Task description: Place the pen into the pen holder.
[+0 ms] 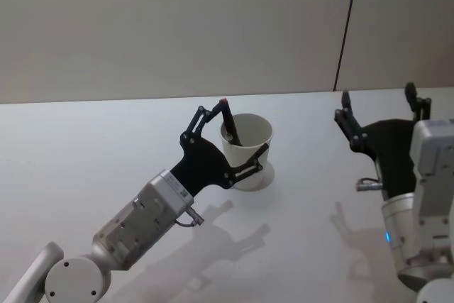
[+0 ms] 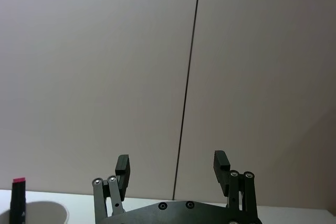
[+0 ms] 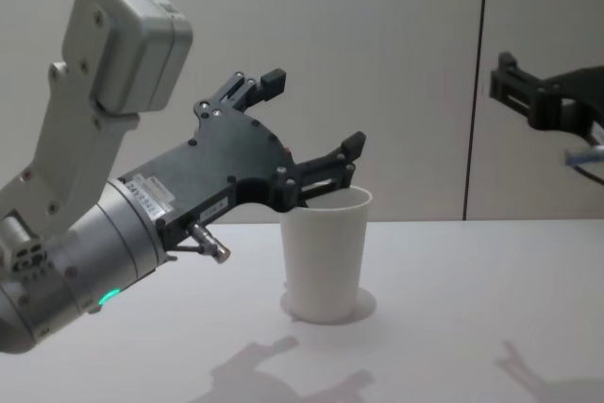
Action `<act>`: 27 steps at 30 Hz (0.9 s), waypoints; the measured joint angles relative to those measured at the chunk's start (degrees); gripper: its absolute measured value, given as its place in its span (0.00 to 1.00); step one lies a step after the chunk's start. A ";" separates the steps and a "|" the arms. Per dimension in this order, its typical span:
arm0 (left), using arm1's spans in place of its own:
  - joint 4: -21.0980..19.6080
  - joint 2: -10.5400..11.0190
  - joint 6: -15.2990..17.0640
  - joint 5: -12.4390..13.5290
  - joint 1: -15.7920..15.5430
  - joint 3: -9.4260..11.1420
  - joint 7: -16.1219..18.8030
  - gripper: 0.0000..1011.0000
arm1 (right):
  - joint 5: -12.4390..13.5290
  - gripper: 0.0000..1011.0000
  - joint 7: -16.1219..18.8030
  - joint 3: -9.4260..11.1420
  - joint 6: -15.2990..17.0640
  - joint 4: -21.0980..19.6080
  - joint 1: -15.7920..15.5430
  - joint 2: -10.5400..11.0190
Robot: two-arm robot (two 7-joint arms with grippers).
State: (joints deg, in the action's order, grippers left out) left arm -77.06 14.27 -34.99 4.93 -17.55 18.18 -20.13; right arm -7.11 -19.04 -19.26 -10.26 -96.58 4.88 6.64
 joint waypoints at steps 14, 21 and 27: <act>0.00 0.00 0.00 0.00 0.00 0.00 0.00 0.99 | -0.09 0.99 -2.29 0.44 0.89 -1.61 -2.01 0.88; 0.00 0.00 0.00 0.00 0.00 0.00 0.00 0.99 | -0.13 0.99 -2.77 0.53 1.05 -1.90 -2.39 1.07; 0.00 0.00 0.00 0.00 0.00 0.00 0.00 0.99 | -0.14 0.99 -2.99 0.57 1.13 -2.07 -2.59 1.15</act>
State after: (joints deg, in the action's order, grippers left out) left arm -77.06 14.27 -34.99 4.93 -17.55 18.18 -20.13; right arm -7.25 -22.03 -18.69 -9.13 -98.65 2.29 7.79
